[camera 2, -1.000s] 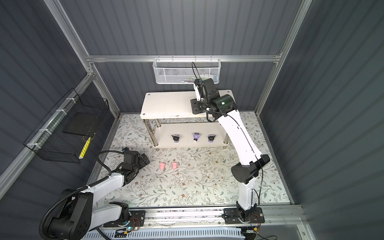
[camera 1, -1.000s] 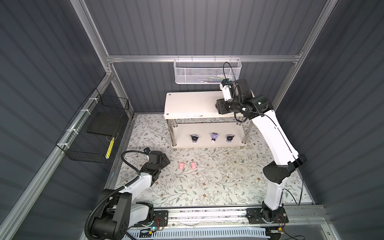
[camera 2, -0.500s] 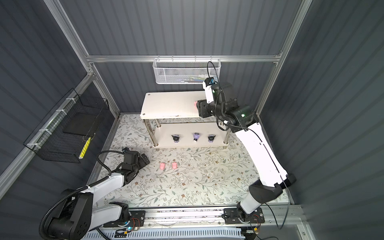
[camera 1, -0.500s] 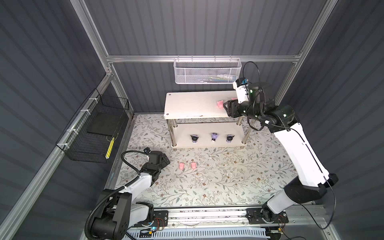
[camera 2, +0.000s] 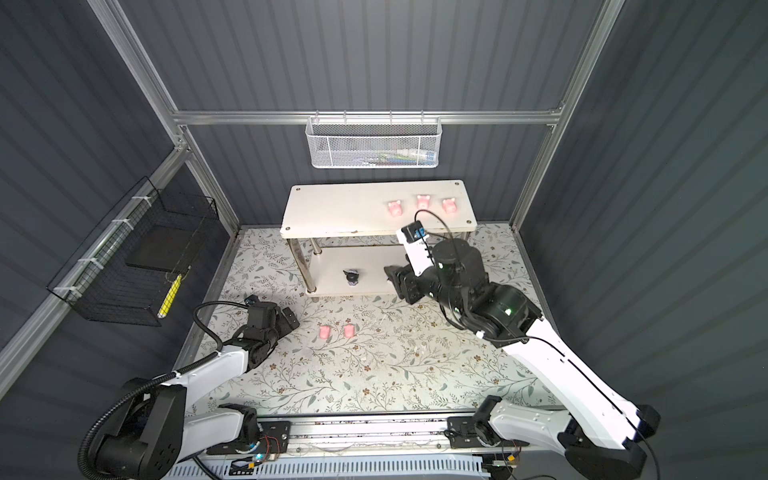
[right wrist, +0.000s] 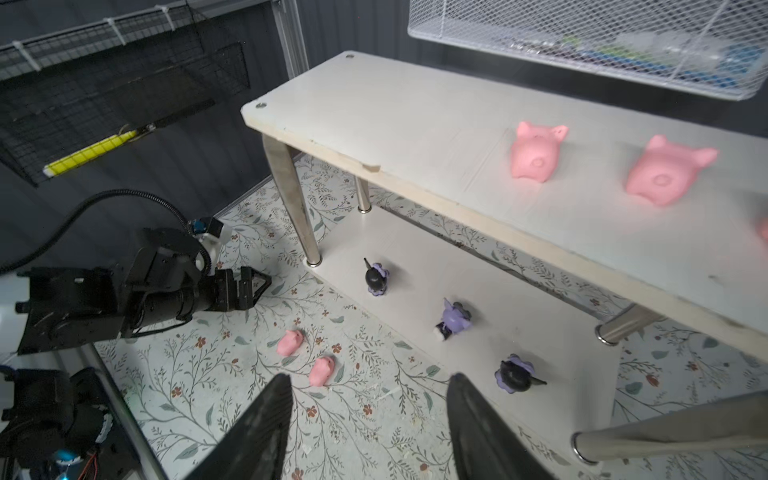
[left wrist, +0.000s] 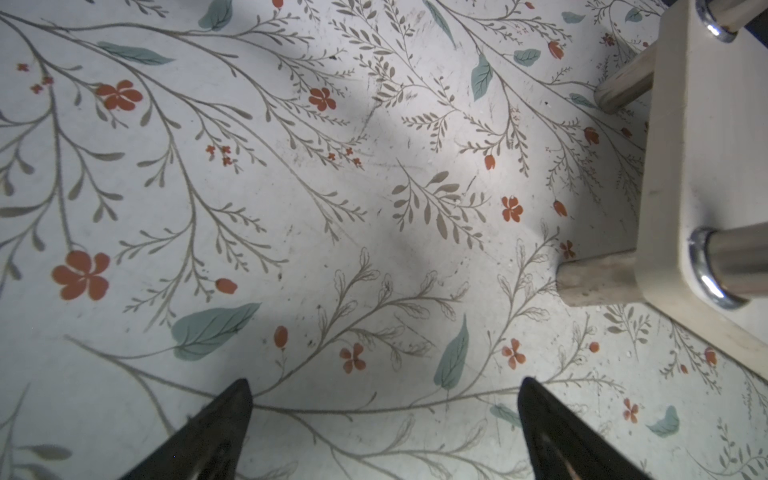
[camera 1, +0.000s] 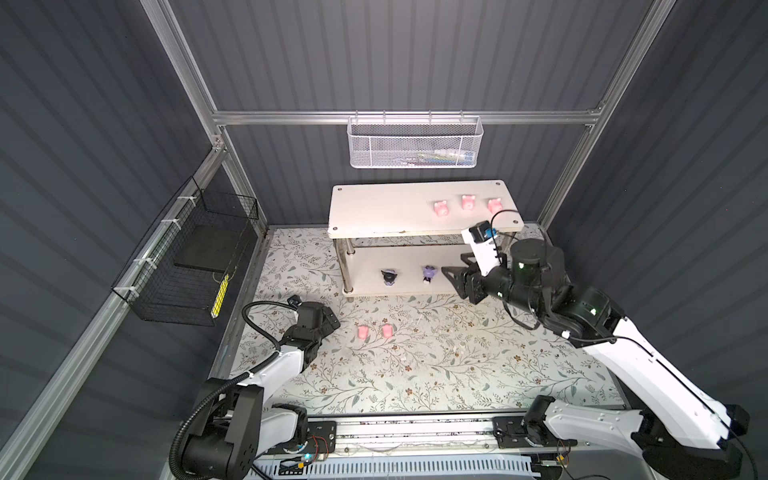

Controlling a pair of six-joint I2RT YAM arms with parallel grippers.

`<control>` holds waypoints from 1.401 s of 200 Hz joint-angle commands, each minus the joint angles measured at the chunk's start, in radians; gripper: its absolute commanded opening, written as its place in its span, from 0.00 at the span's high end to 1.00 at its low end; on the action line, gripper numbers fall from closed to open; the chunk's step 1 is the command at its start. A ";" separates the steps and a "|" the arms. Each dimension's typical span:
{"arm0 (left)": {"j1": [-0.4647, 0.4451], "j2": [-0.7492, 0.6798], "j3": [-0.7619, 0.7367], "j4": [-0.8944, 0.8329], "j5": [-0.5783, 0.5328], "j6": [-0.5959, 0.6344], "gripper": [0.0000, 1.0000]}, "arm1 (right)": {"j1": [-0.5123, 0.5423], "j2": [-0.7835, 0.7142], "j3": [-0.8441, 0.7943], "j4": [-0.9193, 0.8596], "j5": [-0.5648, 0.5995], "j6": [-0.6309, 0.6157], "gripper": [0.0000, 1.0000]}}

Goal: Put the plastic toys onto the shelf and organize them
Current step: 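Withdraw the right gripper from the top shelf down toward the lower shelf, then lower the left gripper onto the pink pig nearest the shelf while the right gripper hovers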

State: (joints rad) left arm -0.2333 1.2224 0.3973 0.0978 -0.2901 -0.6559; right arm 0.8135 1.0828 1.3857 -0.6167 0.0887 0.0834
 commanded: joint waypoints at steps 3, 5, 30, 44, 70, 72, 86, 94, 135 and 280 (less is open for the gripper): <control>-0.001 -0.012 -0.008 -0.025 0.008 0.013 0.00 | 0.055 -0.023 -0.098 0.047 -0.020 0.016 0.39; -0.001 -0.012 -0.008 -0.027 0.009 0.013 0.00 | 0.059 -0.023 -0.107 0.050 -0.023 0.022 0.39; -0.001 -0.031 0.000 -0.050 0.010 0.022 0.00 | 0.109 0.006 -0.220 0.110 -0.073 0.113 0.38; -0.001 -0.056 -0.003 -0.059 0.005 0.027 0.00 | 0.140 0.066 -0.264 0.146 -0.075 0.160 0.38; -0.001 -0.129 -0.019 -0.072 -0.004 0.043 0.00 | 0.178 0.198 -0.302 0.204 -0.074 0.245 0.37; -0.001 -0.135 -0.022 -0.071 -0.004 0.044 0.00 | 0.180 0.205 -0.304 0.209 -0.074 0.249 0.37; -0.001 -0.180 -0.034 -0.067 0.009 0.060 0.00 | 0.192 0.275 -0.313 0.251 -0.059 0.279 0.37; -0.001 -0.201 -0.040 -0.067 0.024 0.063 0.00 | 0.192 0.303 -0.321 0.281 -0.053 0.298 0.36; -0.007 -0.263 -0.049 -0.108 0.126 0.007 0.03 | 0.185 0.381 -0.337 0.304 0.020 0.358 0.34; -0.496 -0.087 0.081 -0.265 -0.107 -0.050 0.06 | -0.063 0.002 -0.760 0.304 0.120 0.615 0.34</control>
State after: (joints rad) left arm -0.6838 1.0832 0.4229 -0.1471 -0.3161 -0.6930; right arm 0.7757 1.1336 0.6544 -0.3096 0.1856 0.6746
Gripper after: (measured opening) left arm 0.935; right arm 0.662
